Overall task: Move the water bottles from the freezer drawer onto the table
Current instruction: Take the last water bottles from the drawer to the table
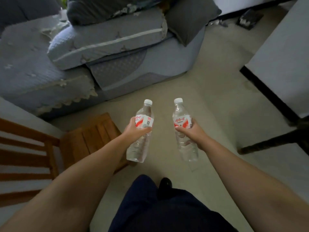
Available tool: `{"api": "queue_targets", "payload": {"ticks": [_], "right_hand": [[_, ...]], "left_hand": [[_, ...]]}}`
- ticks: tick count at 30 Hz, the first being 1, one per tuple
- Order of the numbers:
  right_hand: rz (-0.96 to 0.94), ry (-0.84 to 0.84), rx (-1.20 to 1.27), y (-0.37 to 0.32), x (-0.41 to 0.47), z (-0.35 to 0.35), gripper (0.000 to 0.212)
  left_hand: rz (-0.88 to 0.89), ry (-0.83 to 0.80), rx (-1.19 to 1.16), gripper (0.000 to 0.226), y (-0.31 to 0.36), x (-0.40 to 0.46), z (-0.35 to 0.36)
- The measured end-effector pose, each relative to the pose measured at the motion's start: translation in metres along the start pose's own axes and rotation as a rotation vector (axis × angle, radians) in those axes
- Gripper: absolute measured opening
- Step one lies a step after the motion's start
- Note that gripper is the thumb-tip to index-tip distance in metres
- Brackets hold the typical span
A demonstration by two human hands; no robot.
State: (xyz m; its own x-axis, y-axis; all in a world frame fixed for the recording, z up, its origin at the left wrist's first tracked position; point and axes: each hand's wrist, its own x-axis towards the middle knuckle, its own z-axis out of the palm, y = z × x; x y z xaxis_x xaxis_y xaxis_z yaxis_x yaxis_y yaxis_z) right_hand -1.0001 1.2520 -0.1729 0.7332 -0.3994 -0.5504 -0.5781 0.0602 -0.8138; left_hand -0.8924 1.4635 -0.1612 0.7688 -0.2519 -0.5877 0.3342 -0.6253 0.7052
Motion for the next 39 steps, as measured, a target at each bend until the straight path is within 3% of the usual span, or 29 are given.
{"api": "queue_targets", "payload": {"ticks": [5, 12, 18, 21, 24, 29, 31, 35, 39], "right_hand": [[0.034, 0.082, 0.058, -0.011, 0.040, -0.033, 0.055], [0.083, 0.275, 0.127, -0.044, 0.125, -0.088, 0.060], [0.091, 0.467, 0.355, -0.099, 0.188, -0.118, 0.053], [0.110, 0.510, 0.452, -0.104, 0.207, -0.128, 0.052], [0.110, 0.584, 0.511, -0.107, 0.217, -0.143, 0.042], [0.167, 0.679, 0.558, -0.100, 0.235, -0.196, 0.042], [0.177, 0.705, 0.563, -0.098, 0.246, -0.227, 0.042], [0.157, 0.737, 0.588, -0.105, 0.267, -0.301, 0.020], [0.157, 0.768, 0.573, -0.111, 0.282, -0.377, 0.016]], "left_hand": [[0.013, -0.114, 0.039, 0.078, 0.047, 0.063, 0.017], [0.173, -0.268, 0.228, 0.077, 0.152, 0.188, 0.044], [0.280, -0.376, 0.351, 0.077, 0.257, 0.282, 0.057], [0.300, -0.415, 0.384, 0.087, 0.288, 0.321, 0.074], [0.308, -0.462, 0.397, 0.088, 0.313, 0.333, 0.100], [0.343, -0.615, 0.442, 0.053, 0.363, 0.341, 0.165], [0.364, -0.676, 0.439, 0.054, 0.386, 0.353, 0.195], [0.406, -0.713, 0.471, 0.064, 0.443, 0.372, 0.265], [0.394, -0.748, 0.500, 0.070, 0.501, 0.381, 0.333]]}}
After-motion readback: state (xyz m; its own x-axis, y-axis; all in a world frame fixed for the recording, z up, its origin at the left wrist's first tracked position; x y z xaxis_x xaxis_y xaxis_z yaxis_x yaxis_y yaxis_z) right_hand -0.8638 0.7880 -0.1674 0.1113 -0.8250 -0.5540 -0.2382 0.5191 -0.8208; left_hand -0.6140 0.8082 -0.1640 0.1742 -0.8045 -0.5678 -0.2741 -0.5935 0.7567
